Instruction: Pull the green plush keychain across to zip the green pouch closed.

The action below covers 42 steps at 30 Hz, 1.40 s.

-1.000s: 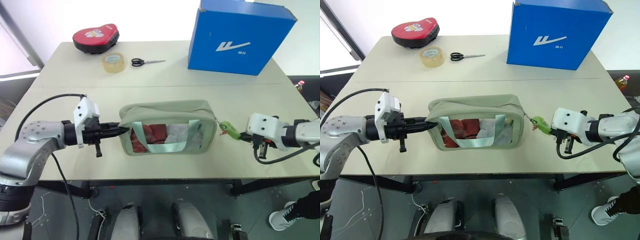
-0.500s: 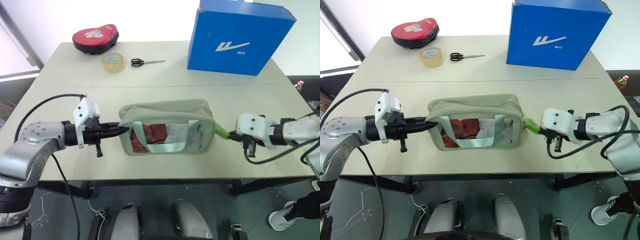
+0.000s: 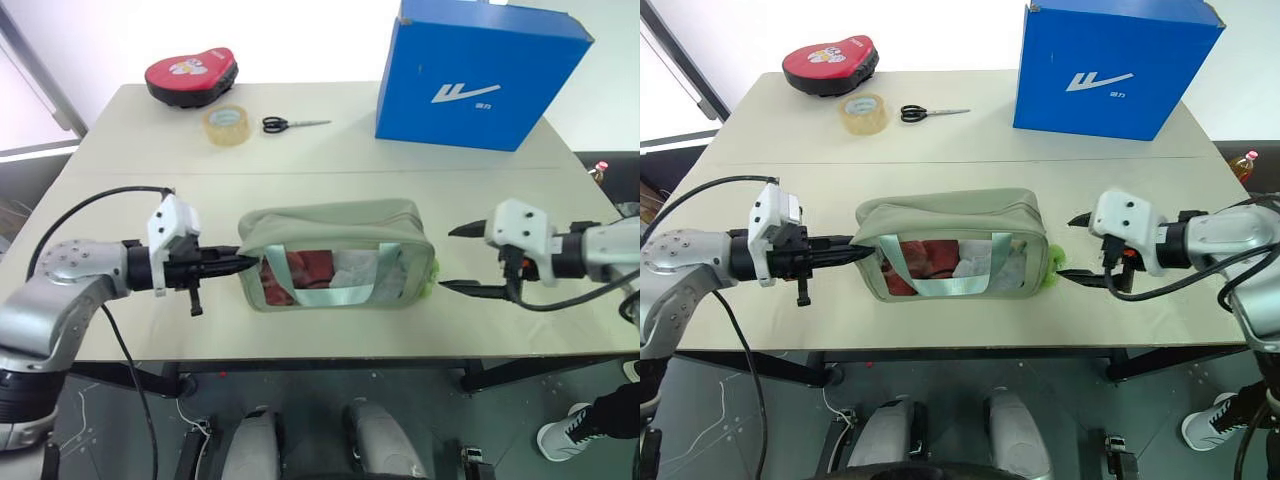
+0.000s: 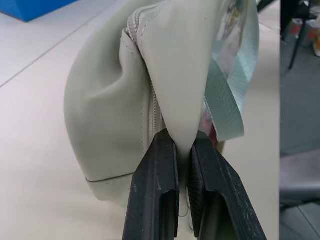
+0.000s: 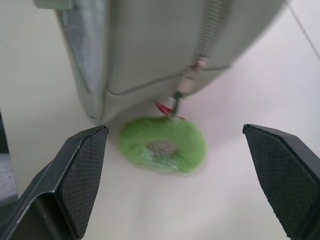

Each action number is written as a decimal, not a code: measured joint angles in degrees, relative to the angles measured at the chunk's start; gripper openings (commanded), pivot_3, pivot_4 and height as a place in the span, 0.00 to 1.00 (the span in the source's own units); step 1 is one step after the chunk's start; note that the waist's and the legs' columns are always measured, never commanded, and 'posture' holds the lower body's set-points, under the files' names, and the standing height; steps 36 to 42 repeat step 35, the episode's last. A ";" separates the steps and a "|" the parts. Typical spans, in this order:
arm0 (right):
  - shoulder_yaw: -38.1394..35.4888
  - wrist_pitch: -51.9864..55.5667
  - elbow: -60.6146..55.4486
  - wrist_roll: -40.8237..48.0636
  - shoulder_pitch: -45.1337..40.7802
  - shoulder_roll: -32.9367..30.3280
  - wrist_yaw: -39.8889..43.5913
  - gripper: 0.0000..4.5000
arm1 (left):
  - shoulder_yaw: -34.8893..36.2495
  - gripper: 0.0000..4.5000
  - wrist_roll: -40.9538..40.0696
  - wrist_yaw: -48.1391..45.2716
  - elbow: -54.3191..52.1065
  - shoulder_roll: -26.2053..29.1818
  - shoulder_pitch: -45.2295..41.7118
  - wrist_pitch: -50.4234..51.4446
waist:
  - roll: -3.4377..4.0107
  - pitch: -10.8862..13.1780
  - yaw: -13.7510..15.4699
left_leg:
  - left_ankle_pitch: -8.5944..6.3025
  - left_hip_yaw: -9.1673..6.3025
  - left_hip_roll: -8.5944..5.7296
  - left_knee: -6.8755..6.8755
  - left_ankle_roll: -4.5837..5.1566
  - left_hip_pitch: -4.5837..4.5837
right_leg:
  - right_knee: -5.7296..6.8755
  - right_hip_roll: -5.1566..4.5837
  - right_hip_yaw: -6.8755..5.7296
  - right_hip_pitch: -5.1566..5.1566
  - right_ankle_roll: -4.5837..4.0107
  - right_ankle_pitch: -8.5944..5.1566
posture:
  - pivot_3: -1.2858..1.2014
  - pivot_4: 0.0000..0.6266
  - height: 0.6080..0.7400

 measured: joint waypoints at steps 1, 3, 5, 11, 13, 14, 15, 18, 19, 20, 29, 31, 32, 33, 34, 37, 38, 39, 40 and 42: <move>-0.10 -0.19 0.89 0.23 -0.16 0.01 0.11 1.00 | 0.12 0.27 -0.99 -0.90 0.02 0.92 -0.51 1.28 | 0.00 0.00 -0.03 | 0.00 0.00 0.00 -0.03 0.00 0.00 | 0.00 0.00 0.00 -0.02 0.00 0.00 | 0.52 0.24 0.98; -0.02 -0.53 1.81 0.34 -0.73 0.18 0.21 1.00 | 0.71 0.49 -2.37 -2.48 0.10 2.46 -1.13 2.75 | -0.01 0.02 -0.06 | 0.00 -0.01 0.00 -0.07 0.00 0.00 | 0.00 0.01 0.02 -0.06 0.00 0.00 | 0.52 0.24 0.98; 0.05 -0.90 2.38 0.40 -1.80 0.38 0.15 1.00 | 1.70 0.72 -3.00 -3.79 0.29 3.85 -1.62 2.90 | -0.01 0.03 -0.06 | 0.00 -0.01 0.00 -0.11 0.00 -0.01 | -0.02 0.01 0.02 -0.08 0.00 0.00 | 0.52 0.24 0.98; 0.13 -1.39 3.96 0.81 -2.73 1.01 0.17 1.00 | 4.92 0.98 -3.18 -7.74 1.87 7.50 -1.30 1.63 | -0.04 0.05 0.06 | 0.00 0.01 0.00 -0.32 0.00 -0.04 | -0.25 -0.01 0.01 -0.09 0.00 0.00 | 0.52 0.24 0.98; 0.13 -1.65 4.35 1.08 -2.76 1.01 0.32 1.00 | 6.64 0.98 -2.47 -8.80 3.51 8.32 -1.26 -0.33 | -0.04 0.05 0.07 | 0.00 0.03 0.01 -0.39 0.00 -0.04 | -0.35 -0.01 0.01 -0.08 -0.01 0.00 | 0.52 0.24 0.98; 0.09 -1.65 4.49 1.46 -2.85 1.04 0.42 1.00 | 7.20 0.98 -2.19 -9.46 4.22 8.77 -1.14 -0.97 | -0.04 0.05 0.07 | 0.00 0.05 0.01 -0.42 0.00 -0.05 | -0.38 -0.01 0.01 -0.09 -0.01 0.00 | 0.52 0.24 0.98; 0.01 -1.65 4.51 2.12 -3.15 1.12 0.60 1.00 | 8.18 0.98 -2.17 -10.61 5.34 9.29 -0.85 -1.45 | -0.03 0.06 0.07 | 0.00 0.09 0.01 -0.43 0.00 -0.07 | -0.40 -0.02 0.01 -0.12 -0.01 0.00 | 0.52 0.24 0.98; -1.71 -1.62 4.55 4.40 -3.44 1.26 1.31 1.00 | 10.13 0.98 -1.96 -13.05 8.20 10.42 -0.45 -3.10 | -0.03 0.06 0.04 | 0.00 0.15 0.02 -0.49 0.00 -0.09 | -0.45 -0.02 0.01 -0.15 -0.01 0.00 | 0.52 0.24 0.98; -2.69 -1.56 4.55 5.51 -3.44 1.36 1.76 1.00 | 10.53 0.98 -1.70 -13.71 9.48 10.85 -0.17 -3.89 | -0.02 0.06 0.05 | 0.00 0.18 0.02 -0.49 0.00 -0.09 | -0.45 -0.02 0.00 -0.15 -0.01 0.00 | 0.52 0.24 0.98; -3.85 -1.51 4.55 6.83 -3.44 1.61 2.34 1.00 | 10.95 0.98 -1.23 -14.36 10.65 11.09 0.26 -4.64 | -0.02 0.06 0.06 | 0.00 0.19 0.02 -0.50 0.00 -0.09 | -0.46 -0.02 0.00 -0.14 -0.01 0.00 | 0.52 0.24 0.98; -9.68 2.49 2.78 17.01 -3.28 2.02 4.98 1.00 | 11.12 0.98 -1.20 -14.68 10.66 10.31 1.91 -4.47 | -0.04 0.07 0.11 | 0.00 0.19 0.04 -0.49 0.01 -0.09 | -0.46 -0.05 0.00 -0.12 0.00 0.01 | 0.52 0.24 0.98; -10.15 2.64 0.74 17.33 -1.66 2.63 3.96 1.00 | 11.23 0.98 -2.10 -13.41 8.74 9.12 3.70 -3.31 | -0.04 0.07 0.08 | -0.01 0.14 0.05 -0.50 0.03 -0.10 | -0.47 -0.05 0.00 -0.12 0.00 0.00 | 0.52 0.24 0.98; -10.15 2.64 0.24 17.28 -0.52 3.30 3.25 1.00 | 11.27 0.98 -2.31 -12.79 7.83 8.41 4.87 -2.62 | -0.05 0.07 0.03 | -0.02 0.11 0.06 -0.50 0.04 -0.10 | -0.47 -0.04 0.00 -0.12 0.00 0.01 | 0.52 0.24 0.98; -10.17 2.62 -0.12 17.25 0.81 4.42 2.27 1.00 | 11.34 0.98 -2.53 -11.93 6.78 7.94 6.67 -2.11 | -0.06 0.07 -0.06 | -0.02 0.08 0.07 -0.50 0.04 -0.10 | -0.47 -0.04 0.02 -0.13 0.01 0.01 | 0.52 0.24 0.98; -10.11 2.64 -0.17 17.25 1.60 4.86 1.88 1.00 | 11.49 0.98 -2.81 -11.48 6.12 7.51 7.70 -1.85 | -0.04 0.08 -0.05 | -0.02 0.06 0.06 -0.50 0.04 -0.10 | -0.46 -0.05 0.03 -0.14 0.01 0.01 | 0.52 0.24 0.98; -10.12 2.68 -0.21 17.24 2.41 5.05 1.42 1.00 | 11.96 0.98 -3.21 -10.89 5.25 7.02 8.87 -1.24 | -0.04 0.08 0.00 | -0.02 0.06 0.05 -0.50 0.04 -0.10 | -0.46 -0.05 0.04 -0.14 0.01 0.01 | 0.52 0.24 0.98; -10.12 2.68 -0.21 17.24 2.41 5.05 1.42 1.00 | 11.96 0.98 -3.21 -10.89 5.25 7.02 8.87 -1.24 | -0.04 0.08 0.00 | -0.02 0.06 0.05 -0.50 0.04 -0.10 | -0.46 -0.05 0.04 -0.14 0.01 0.01 | 0.52 0.24 0.98; -10.12 2.68 -0.21 17.24 2.41 5.05 1.42 1.00 | 11.96 0.98 -3.21 -10.89 5.25 7.02 8.87 -1.24 | -0.04 0.08 0.00 | -0.02 0.06 0.05 -0.50 0.04 -0.10 | -0.46 -0.05 0.04 -0.14 0.01 0.01 | 0.52 0.24 0.98; -10.12 2.68 -0.21 17.24 2.41 5.05 1.42 1.00 | 11.96 0.98 -3.21 -10.89 5.25 7.02 8.87 -1.24 | -0.04 0.08 0.00 | -0.02 0.06 0.05 -0.50 0.04 -0.10 | -0.46 -0.05 0.04 -0.14 0.01 0.01 | 0.52 0.24 0.98; -10.12 2.68 -0.21 17.24 2.41 5.05 1.42 1.00 | 11.96 0.98 -3.21 -10.89 5.25 7.02 8.87 -1.24 | -0.04 0.08 0.00 | -0.02 0.06 0.05 -0.50 0.04 -0.10 | -0.46 -0.05 0.04 -0.14 0.01 0.01 | 0.52 0.24 0.98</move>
